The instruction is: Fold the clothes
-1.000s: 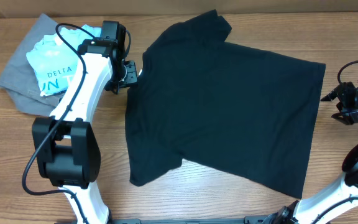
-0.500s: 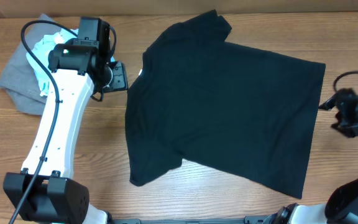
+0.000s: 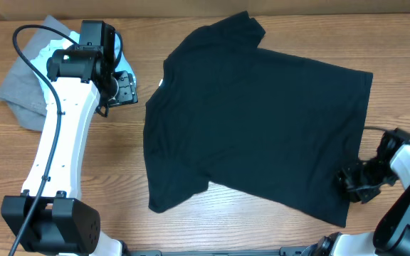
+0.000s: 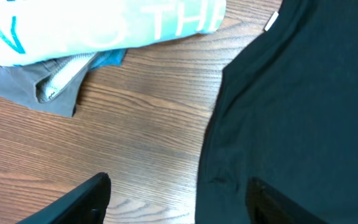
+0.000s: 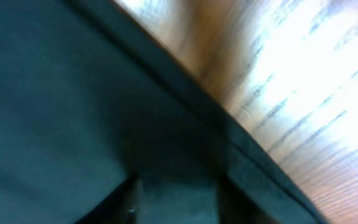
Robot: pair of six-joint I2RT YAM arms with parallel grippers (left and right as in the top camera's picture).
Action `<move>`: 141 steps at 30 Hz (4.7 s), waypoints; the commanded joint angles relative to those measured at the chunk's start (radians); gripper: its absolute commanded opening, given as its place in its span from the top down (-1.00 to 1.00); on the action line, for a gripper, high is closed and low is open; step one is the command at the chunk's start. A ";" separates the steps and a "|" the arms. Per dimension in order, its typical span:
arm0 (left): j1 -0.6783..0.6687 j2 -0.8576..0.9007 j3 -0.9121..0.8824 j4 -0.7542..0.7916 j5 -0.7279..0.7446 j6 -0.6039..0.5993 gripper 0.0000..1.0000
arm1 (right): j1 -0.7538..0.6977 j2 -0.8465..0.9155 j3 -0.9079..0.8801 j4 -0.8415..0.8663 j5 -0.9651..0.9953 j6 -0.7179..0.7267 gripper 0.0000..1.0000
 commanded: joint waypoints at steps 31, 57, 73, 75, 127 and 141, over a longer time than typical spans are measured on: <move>-0.072 0.011 -0.406 0.290 0.394 0.317 -0.43 | -0.181 -0.086 0.391 -0.166 -0.308 -0.236 -0.04; -0.152 0.190 -0.676 0.746 0.231 0.112 0.86 | 0.128 -0.114 0.391 -0.103 -0.308 -0.225 -0.11; 0.095 0.157 -0.602 0.530 0.006 -0.218 0.74 | 0.128 -0.112 0.262 -0.086 -0.107 -0.145 -0.30; 0.095 0.144 -0.582 0.529 0.038 -0.166 0.62 | 0.128 -0.112 0.214 -0.049 -0.107 -0.145 -0.29; -0.317 -0.225 -0.911 0.272 0.402 -0.357 0.92 | 0.103 -0.114 0.178 -0.010 -0.174 -0.121 -0.33; -0.318 -0.225 -0.651 0.106 0.158 -0.321 0.88 | -0.069 -0.114 0.131 -0.165 -0.113 -0.105 -0.38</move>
